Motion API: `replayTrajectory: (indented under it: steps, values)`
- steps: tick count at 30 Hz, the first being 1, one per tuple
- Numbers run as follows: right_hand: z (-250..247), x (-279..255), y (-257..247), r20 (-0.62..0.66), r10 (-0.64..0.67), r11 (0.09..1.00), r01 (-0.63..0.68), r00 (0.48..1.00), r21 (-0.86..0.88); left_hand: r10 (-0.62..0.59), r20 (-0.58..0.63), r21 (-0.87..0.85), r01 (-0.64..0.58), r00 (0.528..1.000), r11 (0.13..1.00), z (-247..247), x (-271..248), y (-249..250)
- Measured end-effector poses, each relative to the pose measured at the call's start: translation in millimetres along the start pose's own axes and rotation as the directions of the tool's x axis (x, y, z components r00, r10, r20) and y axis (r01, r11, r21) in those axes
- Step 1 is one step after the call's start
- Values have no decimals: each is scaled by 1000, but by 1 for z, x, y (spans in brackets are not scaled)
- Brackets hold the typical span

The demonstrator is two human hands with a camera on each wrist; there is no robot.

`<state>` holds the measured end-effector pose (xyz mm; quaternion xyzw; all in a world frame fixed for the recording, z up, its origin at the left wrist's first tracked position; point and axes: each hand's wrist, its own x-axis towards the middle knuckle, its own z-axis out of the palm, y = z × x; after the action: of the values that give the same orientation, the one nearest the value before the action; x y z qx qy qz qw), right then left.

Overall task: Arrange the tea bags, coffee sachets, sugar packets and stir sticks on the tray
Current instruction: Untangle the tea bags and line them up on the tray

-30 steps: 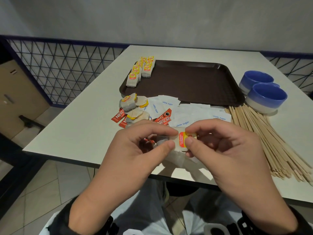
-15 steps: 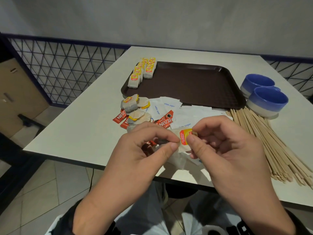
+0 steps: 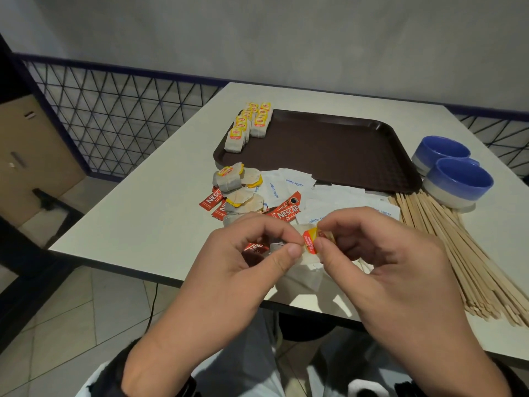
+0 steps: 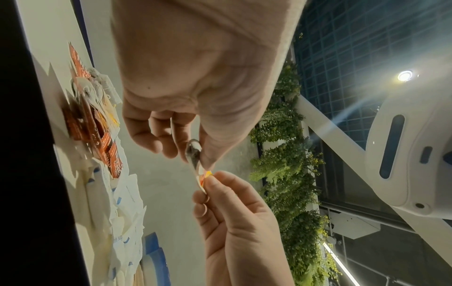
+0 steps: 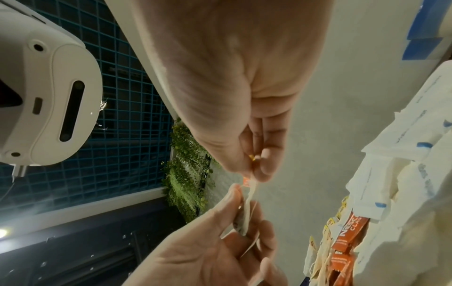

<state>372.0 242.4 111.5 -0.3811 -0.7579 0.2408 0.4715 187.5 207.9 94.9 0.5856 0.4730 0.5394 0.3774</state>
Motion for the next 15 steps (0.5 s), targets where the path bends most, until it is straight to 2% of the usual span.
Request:
replayTrajectory:
  steps: [7, 10, 15]
  values:
    - [4, 7, -13, 36, -43, 999, 42, 998, 21, -27, 0, -158, 27, 1000, 987, -7, -2, -2]
    - [4, 13, -22, 87, -55, 995, 47, 995, 92, -69, -27, -277, 59, 997, 959, -11, -1, -1]
    - [4, 27, -32, 190, -68, 996, 56, 979, 65, -94, -74, -354, 62, 993, 933, -19, 4, 1]
